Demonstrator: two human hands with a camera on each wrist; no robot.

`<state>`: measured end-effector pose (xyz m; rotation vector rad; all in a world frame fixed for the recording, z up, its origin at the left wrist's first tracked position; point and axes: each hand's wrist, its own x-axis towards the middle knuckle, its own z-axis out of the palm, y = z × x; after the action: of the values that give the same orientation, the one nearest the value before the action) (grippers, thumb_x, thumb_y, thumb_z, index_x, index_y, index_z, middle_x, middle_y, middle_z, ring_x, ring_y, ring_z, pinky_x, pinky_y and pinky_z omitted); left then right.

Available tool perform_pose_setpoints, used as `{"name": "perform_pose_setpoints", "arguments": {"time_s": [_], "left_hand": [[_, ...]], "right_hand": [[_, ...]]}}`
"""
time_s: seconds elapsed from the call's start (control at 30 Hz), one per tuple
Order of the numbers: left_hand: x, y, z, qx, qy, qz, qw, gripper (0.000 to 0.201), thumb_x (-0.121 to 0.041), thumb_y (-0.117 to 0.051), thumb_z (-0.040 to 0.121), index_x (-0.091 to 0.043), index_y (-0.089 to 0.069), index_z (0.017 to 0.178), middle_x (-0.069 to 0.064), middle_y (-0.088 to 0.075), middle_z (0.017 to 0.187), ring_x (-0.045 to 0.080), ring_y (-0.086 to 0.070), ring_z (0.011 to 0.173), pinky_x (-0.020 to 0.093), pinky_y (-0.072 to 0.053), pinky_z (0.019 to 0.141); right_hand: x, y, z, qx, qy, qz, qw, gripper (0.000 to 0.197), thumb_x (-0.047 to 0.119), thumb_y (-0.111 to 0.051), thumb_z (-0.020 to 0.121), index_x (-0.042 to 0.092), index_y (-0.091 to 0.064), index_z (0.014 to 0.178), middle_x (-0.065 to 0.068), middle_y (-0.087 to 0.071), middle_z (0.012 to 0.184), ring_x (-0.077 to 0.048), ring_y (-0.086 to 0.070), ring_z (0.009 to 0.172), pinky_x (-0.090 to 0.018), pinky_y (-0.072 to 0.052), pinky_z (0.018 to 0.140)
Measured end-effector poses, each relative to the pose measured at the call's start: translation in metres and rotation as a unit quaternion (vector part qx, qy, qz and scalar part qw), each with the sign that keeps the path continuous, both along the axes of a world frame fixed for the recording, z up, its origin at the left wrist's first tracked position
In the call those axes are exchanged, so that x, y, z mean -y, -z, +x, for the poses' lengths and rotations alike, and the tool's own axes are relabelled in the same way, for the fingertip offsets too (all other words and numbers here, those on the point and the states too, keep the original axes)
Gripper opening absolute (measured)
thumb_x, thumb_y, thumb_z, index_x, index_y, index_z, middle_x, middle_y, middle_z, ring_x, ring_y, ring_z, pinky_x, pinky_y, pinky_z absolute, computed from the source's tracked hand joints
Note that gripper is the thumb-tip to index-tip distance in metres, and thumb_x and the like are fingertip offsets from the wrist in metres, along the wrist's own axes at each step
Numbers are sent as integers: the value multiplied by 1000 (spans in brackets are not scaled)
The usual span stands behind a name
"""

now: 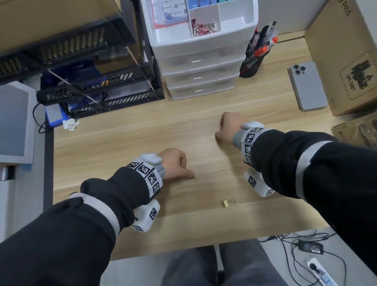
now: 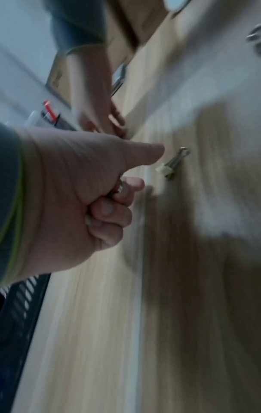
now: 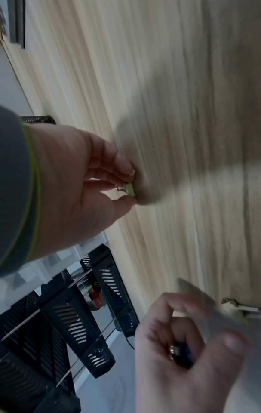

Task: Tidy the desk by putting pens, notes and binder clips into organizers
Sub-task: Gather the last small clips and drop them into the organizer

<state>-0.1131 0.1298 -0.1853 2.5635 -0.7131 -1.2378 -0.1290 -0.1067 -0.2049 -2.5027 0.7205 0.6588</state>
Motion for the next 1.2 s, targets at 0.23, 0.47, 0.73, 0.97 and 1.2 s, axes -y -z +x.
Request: {"name": "perform_pose_setpoints", "arguments": {"time_s": [0.23,0.47,0.73,0.97,1.2], "left_hand": [[6,6,-10,54,219,4,974,38,-40,-71,72,-37,-55,107,-14,-64,82,11,-60,74,26,-41,58],[12,5,-12,81,229,27,970,17,-37,-66,81,-33,-60,97,-14,-63,85,15,-62,77,26,-40,59],[7,2,-19,70,174,33,982,28,-47,-69,80,-24,-64,94,-6,-66,85,18,-63,78,31,-50,66],[6,-3,-21,68,152,28,986,28,-47,-73,74,-25,-65,88,-10,-63,80,15,-61,74,29,-49,64],[5,-4,-24,63,150,37,986,27,-49,-73,72,-26,-64,84,-9,-67,80,15,-63,72,29,-49,62]], "right_hand": [[0,-21,-23,32,-5,111,993,13,16,-63,81,11,-68,92,-2,-66,88,-23,-62,84,-29,-50,74],[1,-25,-68,-42,-28,268,962,22,-1,-56,83,9,-74,89,-2,-71,80,-14,-59,68,-22,-47,63],[-14,-23,-103,-110,-218,240,940,27,41,-83,63,23,-65,74,14,-57,65,-9,-52,58,-27,-46,60],[-42,-6,-119,-136,-477,92,864,52,57,-83,51,28,-56,85,10,-62,73,-17,-61,70,-32,-51,63],[-41,-6,-123,-117,-465,73,875,25,36,-73,60,27,-52,71,10,-60,69,-21,-66,71,-34,-54,60]]}}
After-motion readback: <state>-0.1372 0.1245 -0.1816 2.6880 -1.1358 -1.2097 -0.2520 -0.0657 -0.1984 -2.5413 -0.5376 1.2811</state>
